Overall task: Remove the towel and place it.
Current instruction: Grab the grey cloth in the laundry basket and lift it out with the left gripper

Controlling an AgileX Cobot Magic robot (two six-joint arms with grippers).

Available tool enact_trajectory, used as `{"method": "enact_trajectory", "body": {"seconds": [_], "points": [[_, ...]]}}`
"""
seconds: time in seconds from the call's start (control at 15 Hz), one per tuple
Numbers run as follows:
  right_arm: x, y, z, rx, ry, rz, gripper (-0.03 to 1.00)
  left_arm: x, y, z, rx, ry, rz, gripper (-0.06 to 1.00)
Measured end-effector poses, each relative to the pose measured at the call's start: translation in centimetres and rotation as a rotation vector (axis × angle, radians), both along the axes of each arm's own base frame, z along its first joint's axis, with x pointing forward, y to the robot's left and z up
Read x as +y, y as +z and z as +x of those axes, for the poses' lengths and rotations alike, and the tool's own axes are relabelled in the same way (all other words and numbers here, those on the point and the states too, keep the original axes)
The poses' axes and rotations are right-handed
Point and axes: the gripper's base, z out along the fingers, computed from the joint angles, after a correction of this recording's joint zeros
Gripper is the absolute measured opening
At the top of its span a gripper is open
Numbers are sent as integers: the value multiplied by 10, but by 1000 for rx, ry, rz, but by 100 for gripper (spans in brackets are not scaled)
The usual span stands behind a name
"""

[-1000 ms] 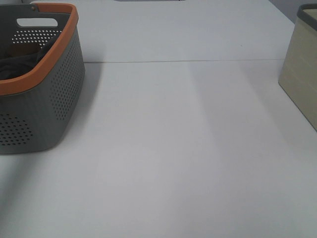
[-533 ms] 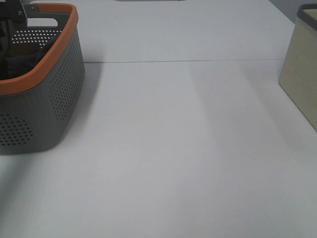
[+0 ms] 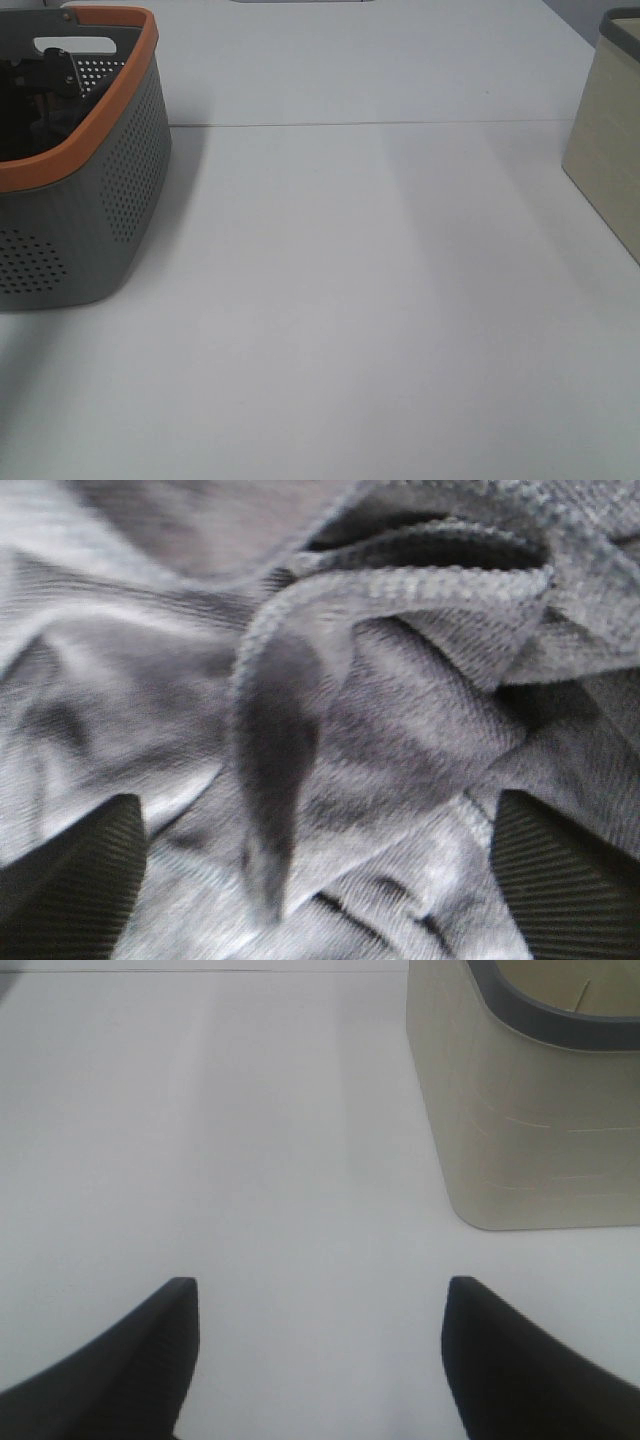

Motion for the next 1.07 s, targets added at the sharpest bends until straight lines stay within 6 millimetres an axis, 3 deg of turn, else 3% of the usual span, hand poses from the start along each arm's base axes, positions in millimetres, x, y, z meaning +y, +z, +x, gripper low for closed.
{"method": "enact_trajectory", "body": {"seconds": [0.13,0.53,0.73,0.93,1.07], "points": [[0,0,0,0,0,0,61,0,-8,1,17,1,-2,77],[0,0,0,0,0,0,61,0,-8,3,-6,-1,-3,23],[0,0,0,0,0,0,61,-4,-7,7,-51,20,-56,18],[0,0,0,0,0,0,61,-5,-7,8,-65,25,-68,0],[0,0,0,0,0,0,61,-5,-2,10,-68,25,-68,0]]}}
